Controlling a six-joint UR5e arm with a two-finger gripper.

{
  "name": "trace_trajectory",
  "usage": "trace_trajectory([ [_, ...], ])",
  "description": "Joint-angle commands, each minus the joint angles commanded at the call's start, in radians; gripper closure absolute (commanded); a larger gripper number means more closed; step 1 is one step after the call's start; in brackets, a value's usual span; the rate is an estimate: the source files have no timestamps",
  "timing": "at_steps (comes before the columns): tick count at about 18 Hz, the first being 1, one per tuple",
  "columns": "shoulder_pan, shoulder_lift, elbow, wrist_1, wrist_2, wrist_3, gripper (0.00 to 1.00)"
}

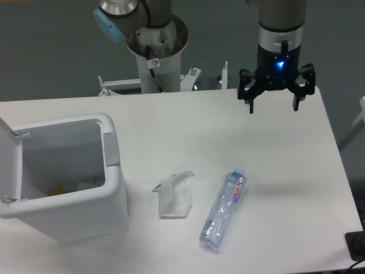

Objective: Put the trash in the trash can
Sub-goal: 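Move the open gripper down toward the crumpled white paper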

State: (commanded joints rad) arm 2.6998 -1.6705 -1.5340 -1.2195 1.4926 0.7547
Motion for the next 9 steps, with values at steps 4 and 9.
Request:
trace_trajectory([
  [4,-0.002,0.009,-0.018,0.008,-0.002,-0.015,0.0],
  [9,-0.018,-0.006,-0.089,0.072,-0.031,-0.009,0.0],
])
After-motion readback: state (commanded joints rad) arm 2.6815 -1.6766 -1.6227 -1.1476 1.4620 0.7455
